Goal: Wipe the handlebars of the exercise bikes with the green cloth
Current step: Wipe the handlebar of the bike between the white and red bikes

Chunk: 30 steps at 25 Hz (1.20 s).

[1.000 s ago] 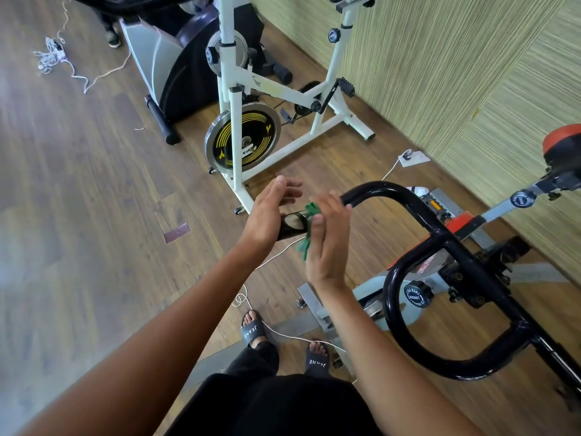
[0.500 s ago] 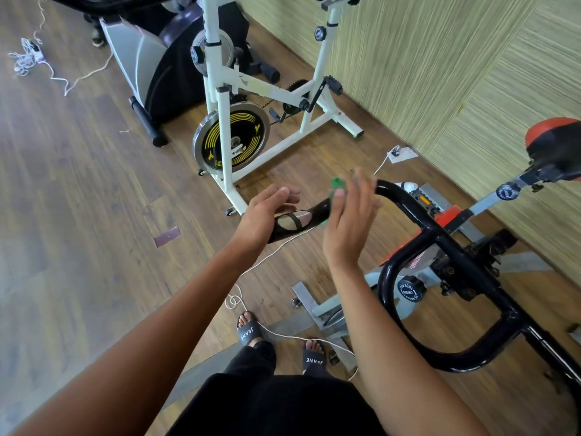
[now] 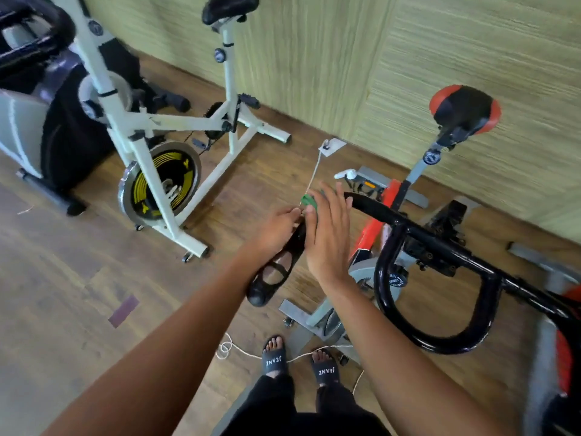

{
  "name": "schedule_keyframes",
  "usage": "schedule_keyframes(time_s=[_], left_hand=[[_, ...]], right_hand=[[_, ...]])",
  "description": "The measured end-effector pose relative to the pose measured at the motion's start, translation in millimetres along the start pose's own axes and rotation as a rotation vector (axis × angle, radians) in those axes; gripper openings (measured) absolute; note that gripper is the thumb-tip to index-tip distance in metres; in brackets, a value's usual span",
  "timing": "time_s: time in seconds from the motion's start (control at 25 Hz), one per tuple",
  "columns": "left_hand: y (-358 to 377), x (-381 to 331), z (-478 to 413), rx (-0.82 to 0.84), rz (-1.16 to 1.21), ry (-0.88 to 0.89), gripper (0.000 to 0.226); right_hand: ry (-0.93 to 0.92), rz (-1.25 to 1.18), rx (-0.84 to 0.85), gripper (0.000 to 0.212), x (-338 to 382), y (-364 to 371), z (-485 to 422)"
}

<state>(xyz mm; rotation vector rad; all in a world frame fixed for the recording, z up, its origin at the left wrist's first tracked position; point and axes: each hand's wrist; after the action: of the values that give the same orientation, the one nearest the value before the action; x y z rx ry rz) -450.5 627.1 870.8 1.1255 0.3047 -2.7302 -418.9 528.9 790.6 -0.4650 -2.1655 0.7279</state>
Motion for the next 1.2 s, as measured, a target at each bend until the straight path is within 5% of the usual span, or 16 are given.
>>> schedule_keyframes(time_s=[0.16,0.44,0.64,0.8,0.92,1.08,1.2], left_hand=[[7.7,0.7,-30.4,0.015,-0.033,0.009,0.028],[13.7,7.9,-39.2,0.072,-0.321,0.279,0.035],[13.9,12.4,-43.7,0.086,-0.343,0.321,0.037],[14.0,16.8,-48.9,0.061,-0.332,0.356,0.035],[12.8,16.2,-44.5,0.107,-0.315,0.362,0.036],[12.2,13.9,-42.6,0.107,-0.32,0.348,0.037],[13.0,14.2,-44.5,0.119,-0.326,0.315,0.037]], right_hand=[[0.137,0.258,-0.088,0.037,-9.5,-0.2,-14.8],[0.509,0.572,-0.337,0.039,-28.1,-1.2,-24.9],[0.284,0.537,-0.184,0.04,-25.9,2.1,-23.7],[0.423,0.558,-0.262,0.038,-26.8,-2.9,-22.1],[0.26,0.519,-0.119,0.04,-22.9,-2.4,-21.3],[0.446,0.536,-0.185,0.045,-22.1,-7.2,-21.8],[0.354,0.539,-0.095,0.043,-20.5,-6.8,-21.4]])
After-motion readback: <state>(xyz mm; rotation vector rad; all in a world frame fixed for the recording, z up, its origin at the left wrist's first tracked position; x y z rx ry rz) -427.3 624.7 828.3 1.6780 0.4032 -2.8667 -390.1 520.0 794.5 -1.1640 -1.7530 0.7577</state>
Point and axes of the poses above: each hand's wrist, its own z-axis away from the middle knuckle, its own y-axis out of the palm, x = y × z, and after that the axes turned 9 degrees about -y, right-handed
